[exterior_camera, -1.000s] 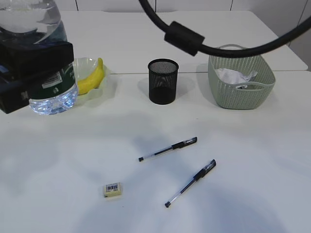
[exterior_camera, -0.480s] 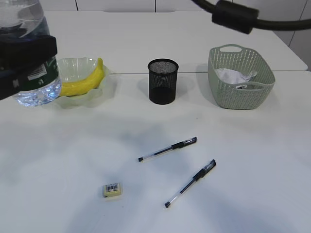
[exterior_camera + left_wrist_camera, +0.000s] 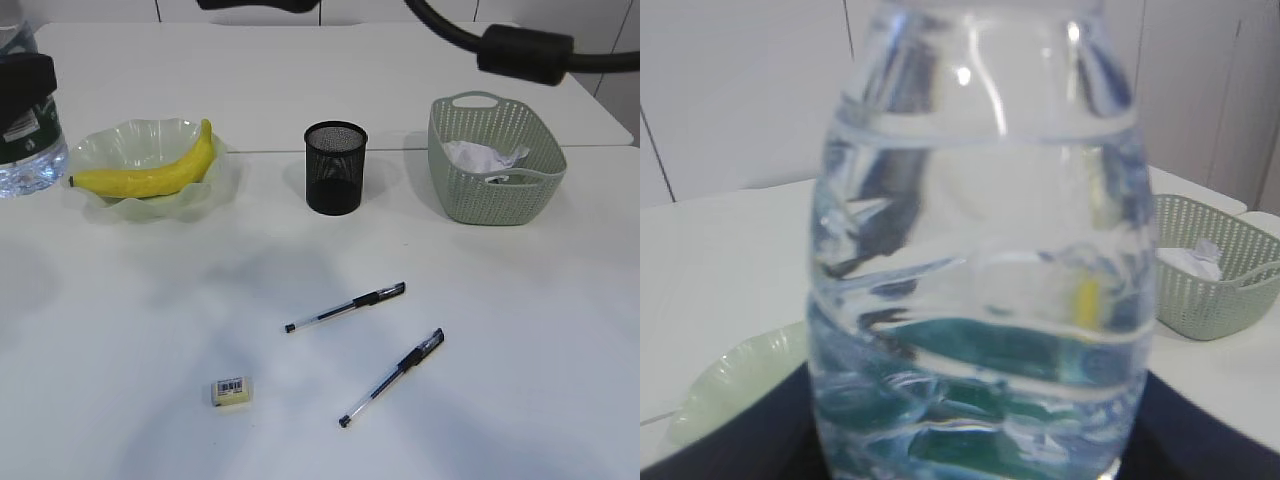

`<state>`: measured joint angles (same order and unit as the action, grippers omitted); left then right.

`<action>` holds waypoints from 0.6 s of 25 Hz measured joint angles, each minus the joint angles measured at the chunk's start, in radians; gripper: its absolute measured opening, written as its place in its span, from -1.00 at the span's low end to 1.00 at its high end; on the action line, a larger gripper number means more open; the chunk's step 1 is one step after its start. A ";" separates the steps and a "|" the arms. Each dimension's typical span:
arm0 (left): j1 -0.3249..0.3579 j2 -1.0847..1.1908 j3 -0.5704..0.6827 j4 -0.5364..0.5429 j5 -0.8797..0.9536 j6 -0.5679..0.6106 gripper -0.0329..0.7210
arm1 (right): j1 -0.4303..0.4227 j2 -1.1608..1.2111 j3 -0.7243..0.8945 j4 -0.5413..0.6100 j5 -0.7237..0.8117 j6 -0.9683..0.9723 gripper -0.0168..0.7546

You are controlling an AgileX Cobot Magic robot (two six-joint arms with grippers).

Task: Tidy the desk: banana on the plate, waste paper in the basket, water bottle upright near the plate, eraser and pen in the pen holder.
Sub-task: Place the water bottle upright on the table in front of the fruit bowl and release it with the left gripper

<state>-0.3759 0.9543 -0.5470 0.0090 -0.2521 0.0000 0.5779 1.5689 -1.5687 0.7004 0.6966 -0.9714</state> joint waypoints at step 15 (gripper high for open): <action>0.057 0.094 0.000 0.000 -0.053 0.000 0.20 | 0.000 -0.001 0.000 -0.579 0.079 0.547 0.07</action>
<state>-0.3190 1.0481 -0.5470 0.0090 -0.3050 0.0000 0.5779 1.5680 -1.5687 0.1210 0.7758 -0.4242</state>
